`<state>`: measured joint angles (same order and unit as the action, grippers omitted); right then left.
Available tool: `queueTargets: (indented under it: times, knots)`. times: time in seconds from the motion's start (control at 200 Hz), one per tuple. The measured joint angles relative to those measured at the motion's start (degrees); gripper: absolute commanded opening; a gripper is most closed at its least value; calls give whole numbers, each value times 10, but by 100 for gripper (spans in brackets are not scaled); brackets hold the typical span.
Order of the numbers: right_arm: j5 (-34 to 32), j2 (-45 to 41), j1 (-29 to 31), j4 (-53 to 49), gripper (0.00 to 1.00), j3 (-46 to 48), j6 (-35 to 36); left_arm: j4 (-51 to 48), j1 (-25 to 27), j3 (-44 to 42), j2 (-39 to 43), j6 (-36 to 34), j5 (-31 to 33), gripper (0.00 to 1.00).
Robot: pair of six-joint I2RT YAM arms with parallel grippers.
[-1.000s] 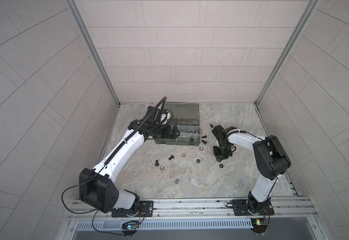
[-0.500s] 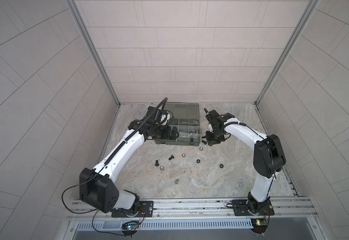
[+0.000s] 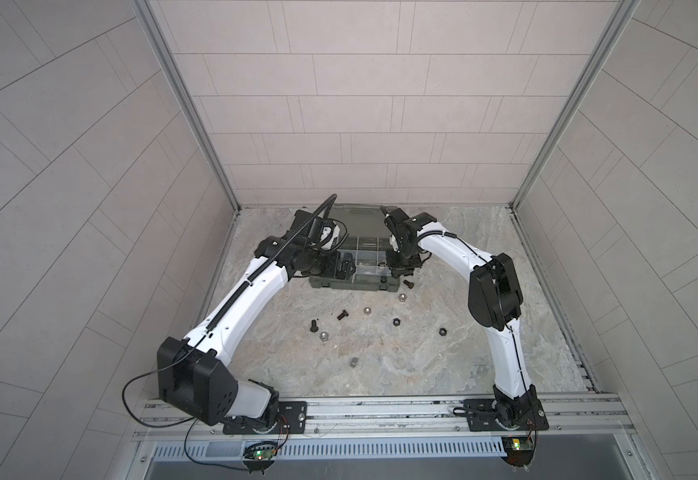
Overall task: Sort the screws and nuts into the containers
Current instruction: 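Carry the black hex nut with the right gripper into the box and release, then withdraw the right gripper and lower it over a black hex nut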
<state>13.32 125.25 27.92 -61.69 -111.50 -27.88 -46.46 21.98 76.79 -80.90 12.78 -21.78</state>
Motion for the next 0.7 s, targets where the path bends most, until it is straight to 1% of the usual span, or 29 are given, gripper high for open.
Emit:
queueTargets:
  times: [0.045,0.135,0.215,0.315,0.425,0.495,0.585,0.701]
  knots:
    - [2,8,2,-3,21,-11,0,-3,-1,0,0,-2,2,100]
    - [7,21,2,-7,40,-29,-3,-6,-1,0,0,-4,4,100]
    - [9,28,2,-11,49,-38,3,-6,-3,0,0,-6,5,100]
    - [8,29,2,-20,49,-47,8,-6,-4,0,0,-8,7,100]
    - [5,29,2,-29,47,-56,12,-6,-4,0,0,-8,7,100]
    - [-2,24,2,-33,46,-46,17,-6,-4,0,0,-8,7,100]
    - [-15,-3,2,-31,44,7,22,-5,-4,0,0,-8,6,100]
    - [-30,-71,-2,-28,44,120,23,-5,-4,0,0,-8,3,100]
